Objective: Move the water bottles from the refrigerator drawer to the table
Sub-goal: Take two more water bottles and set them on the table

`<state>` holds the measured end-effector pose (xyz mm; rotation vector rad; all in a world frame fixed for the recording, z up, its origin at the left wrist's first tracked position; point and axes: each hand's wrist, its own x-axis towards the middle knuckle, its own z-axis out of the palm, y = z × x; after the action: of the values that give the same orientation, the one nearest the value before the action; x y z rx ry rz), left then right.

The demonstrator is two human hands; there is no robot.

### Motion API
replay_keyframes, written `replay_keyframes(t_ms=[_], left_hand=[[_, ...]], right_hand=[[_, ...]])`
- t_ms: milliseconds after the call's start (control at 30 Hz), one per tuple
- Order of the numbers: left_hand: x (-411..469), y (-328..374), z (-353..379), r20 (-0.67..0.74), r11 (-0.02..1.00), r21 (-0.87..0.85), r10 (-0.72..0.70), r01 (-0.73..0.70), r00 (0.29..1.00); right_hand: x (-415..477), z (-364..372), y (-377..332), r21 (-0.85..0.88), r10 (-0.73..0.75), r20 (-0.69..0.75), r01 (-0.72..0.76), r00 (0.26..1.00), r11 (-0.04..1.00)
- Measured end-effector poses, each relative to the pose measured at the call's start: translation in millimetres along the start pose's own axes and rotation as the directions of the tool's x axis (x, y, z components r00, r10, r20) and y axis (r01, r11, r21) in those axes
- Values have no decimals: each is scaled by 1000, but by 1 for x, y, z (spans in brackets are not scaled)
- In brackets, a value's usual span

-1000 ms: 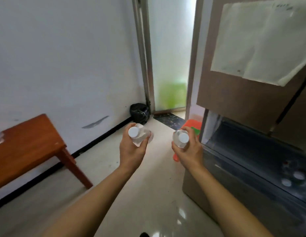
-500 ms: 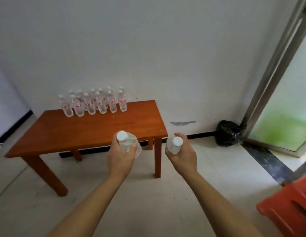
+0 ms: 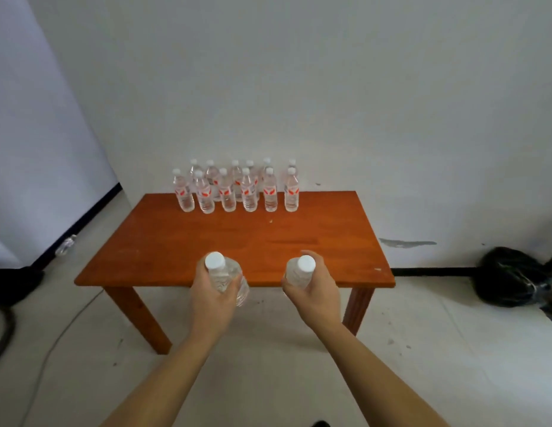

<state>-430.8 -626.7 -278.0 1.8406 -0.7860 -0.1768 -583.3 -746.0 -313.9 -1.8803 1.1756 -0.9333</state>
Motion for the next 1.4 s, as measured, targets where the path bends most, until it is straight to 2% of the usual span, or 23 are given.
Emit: replay_keyframes(t_ms=[200, 333, 533, 667, 800, 1033, 1233, 1400], left_hand=[[116, -43, 41, -26, 993, 102, -50, 52, 998], [208, -50, 58, -54, 983, 151, -100, 107, 994], [327, -72, 54, -143, 980, 151, -109, 130, 984], [403, -104, 46, -144, 977, 164, -110, 134, 983], [482, -156, 48, -54, 972, 193, -129, 138, 990], [600, -242, 54, 211, 968, 239, -135, 83, 968], [643, -286, 63, 418, 958, 278, -189, 73, 889], [656, -302, 77, 476, 950, 311, -190, 37, 859]], right_hand=[[125, 78, 11, -36, 31, 24, -30, 999, 999], [215, 124, 3, -49, 17, 97, -12, 995, 999], [327, 193, -31, -45, -62, 180, 71, 982, 996], [377, 250, -45, -41, -60, 222, 71, 973, 997], [416, 320, -42, -81, 29, 249, -9, 968, 997], [461, 422, -37, -185, 243, 175, -211, 954, 960], [472, 467, -29, -237, 401, 128, -365, 907, 900], [478, 480, -21, -298, 447, 137, -393, 884, 870]])
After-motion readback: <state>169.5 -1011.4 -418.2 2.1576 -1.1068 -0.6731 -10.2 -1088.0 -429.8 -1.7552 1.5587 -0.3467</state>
